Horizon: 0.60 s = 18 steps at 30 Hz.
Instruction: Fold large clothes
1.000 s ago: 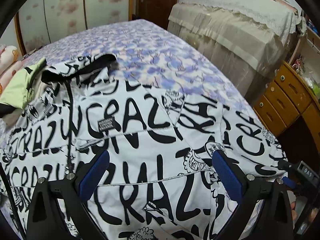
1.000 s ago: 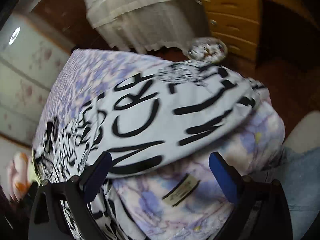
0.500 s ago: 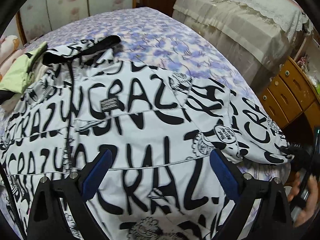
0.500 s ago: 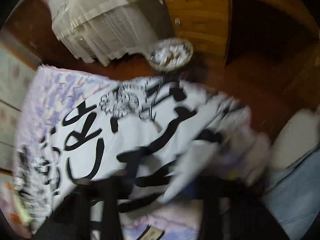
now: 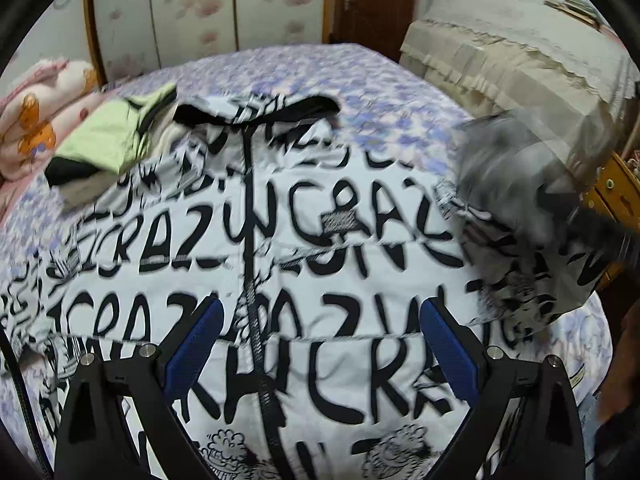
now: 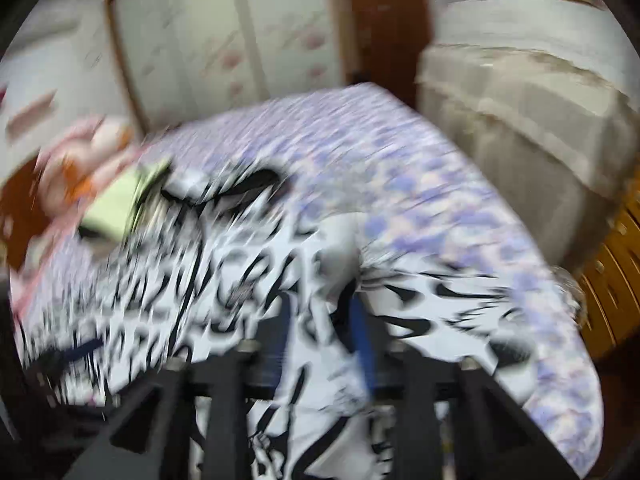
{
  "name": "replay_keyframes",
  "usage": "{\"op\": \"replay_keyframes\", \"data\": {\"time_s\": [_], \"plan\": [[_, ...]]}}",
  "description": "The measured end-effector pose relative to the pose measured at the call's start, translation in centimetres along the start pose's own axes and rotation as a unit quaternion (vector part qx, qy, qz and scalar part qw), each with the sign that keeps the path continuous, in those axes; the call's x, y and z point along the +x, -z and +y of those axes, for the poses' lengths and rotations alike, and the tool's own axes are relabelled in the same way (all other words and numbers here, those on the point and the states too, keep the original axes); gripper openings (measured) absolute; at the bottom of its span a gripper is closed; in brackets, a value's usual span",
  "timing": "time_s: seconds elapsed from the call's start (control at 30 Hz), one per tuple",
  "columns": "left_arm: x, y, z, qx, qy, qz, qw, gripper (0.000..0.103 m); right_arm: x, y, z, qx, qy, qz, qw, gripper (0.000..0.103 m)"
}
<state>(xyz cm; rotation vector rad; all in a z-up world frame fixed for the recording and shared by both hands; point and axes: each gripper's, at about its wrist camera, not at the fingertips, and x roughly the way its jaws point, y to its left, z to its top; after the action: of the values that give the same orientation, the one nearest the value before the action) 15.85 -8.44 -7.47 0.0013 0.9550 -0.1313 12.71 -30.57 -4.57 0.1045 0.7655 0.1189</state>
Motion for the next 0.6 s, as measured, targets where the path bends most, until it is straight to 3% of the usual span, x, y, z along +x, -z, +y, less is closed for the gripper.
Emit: {"op": "replay_keyframes", "data": {"time_s": [0.13,0.33,0.5,0.6], "plan": [[2.3,0.9,1.3,-0.014,0.022,0.038,0.9989,0.098,2.6,3.4,0.7,-0.004,-0.024,0.06,0.998,0.045],[5.5,1.4,1.3,-0.044,0.086,0.081,0.9921,0.098,-0.1,6.8,-3.1,0.076,-0.074,0.077,0.991,0.045],[9.4,0.7,0.1,-0.075,0.155,0.123,0.9773,0.079,-1.7,8.4,-4.8,0.113,-0.059,0.068,0.989,0.045],[12.2,0.2,-1.0,-0.09,0.185,0.152,0.9667,0.077,-2.2,9.2,-5.9,0.145,-0.073,0.067,0.985,0.045]]}}
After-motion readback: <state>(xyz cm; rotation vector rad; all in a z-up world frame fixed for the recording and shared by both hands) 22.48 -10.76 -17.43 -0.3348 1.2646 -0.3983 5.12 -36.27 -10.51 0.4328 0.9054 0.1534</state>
